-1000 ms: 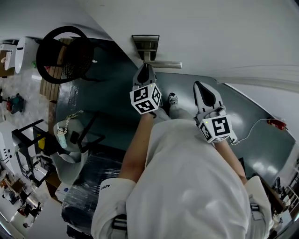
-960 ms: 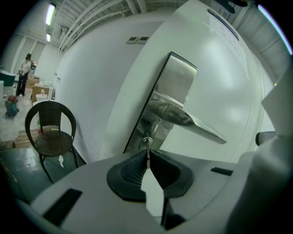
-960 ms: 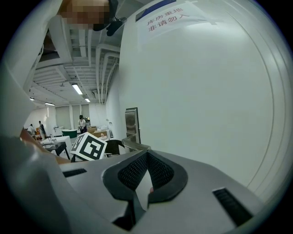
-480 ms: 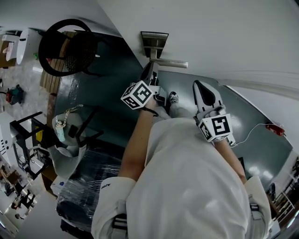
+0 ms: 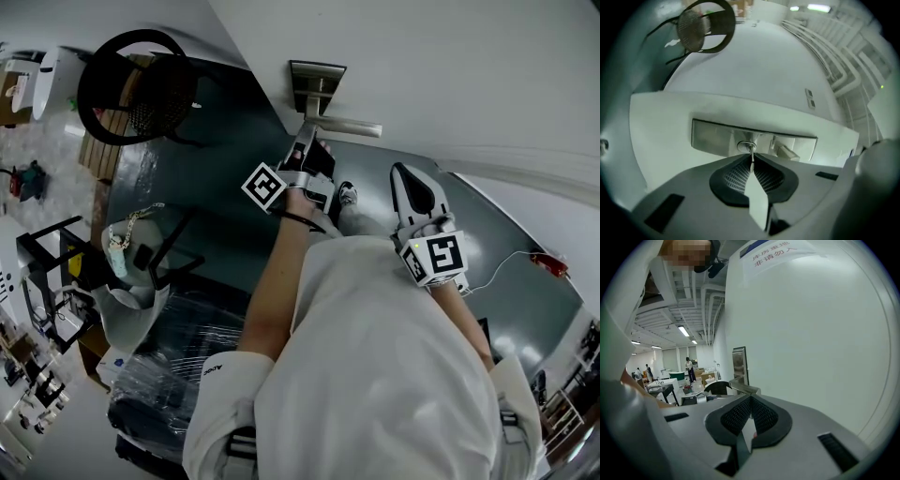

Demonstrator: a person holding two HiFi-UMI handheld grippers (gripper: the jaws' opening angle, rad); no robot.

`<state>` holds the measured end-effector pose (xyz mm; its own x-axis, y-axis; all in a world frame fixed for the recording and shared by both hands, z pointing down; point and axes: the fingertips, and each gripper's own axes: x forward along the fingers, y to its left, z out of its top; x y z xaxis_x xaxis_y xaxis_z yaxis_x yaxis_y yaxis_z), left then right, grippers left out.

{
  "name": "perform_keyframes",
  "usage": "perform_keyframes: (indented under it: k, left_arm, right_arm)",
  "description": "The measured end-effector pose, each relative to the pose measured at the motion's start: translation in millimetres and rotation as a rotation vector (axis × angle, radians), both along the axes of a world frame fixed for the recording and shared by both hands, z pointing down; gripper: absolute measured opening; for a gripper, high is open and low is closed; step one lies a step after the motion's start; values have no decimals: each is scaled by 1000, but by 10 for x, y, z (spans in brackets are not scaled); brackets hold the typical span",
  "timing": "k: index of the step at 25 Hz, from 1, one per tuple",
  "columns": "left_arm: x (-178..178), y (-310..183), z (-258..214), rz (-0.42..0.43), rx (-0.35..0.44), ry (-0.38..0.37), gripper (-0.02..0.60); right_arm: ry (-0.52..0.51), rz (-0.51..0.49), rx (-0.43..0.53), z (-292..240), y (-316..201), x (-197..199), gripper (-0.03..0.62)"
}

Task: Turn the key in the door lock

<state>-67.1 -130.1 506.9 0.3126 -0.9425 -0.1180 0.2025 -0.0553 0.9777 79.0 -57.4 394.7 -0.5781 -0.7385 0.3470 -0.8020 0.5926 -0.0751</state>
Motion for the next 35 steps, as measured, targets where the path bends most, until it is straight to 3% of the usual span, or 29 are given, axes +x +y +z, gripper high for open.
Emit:
perform_keyframes:
  k: [6,8,10,14,17,19,23,27,33,35]
  left_arm:
    - [-17,-3,92,-48,-17,330,29]
    - [-11,-6,99,-46,-22,407,29]
    - [-9,-7,95,-39,-26,437,29]
    - [-12,-7,88,-4,-8,338,29]
    - [-11,-18,70,19,15,329,31]
    - [12,-13,15,41,49,282,31]
    - [134,56,-90,86,109,162,95]
    - [188,158,-52,96,75,84,98]
    - [-26,376,93,68,-30,-57,95]
    - [-80,460,118,79,-47,-156,58]
  right_arm:
    - [3,-3,-9,28,-36,-3,-5]
    - [6,-5,-14,58,-22,-7,-5]
    - [5,-15,-13,59,-14,-23,-5]
    - [0,-9,-15,55,-5,-7,-5]
    - [-5,-19,-13,40,9,-27,-4]
    - [-4,-24,-15,51,37,-30,-4]
    - [-10,-15,-15,72,73,35,-5]
    - [-18,-5,-10,23,77,93,-5]
    - [-29,-30,-10,40,112,28,-5]
    - [-33,-40,-12,59,135,5,-5]
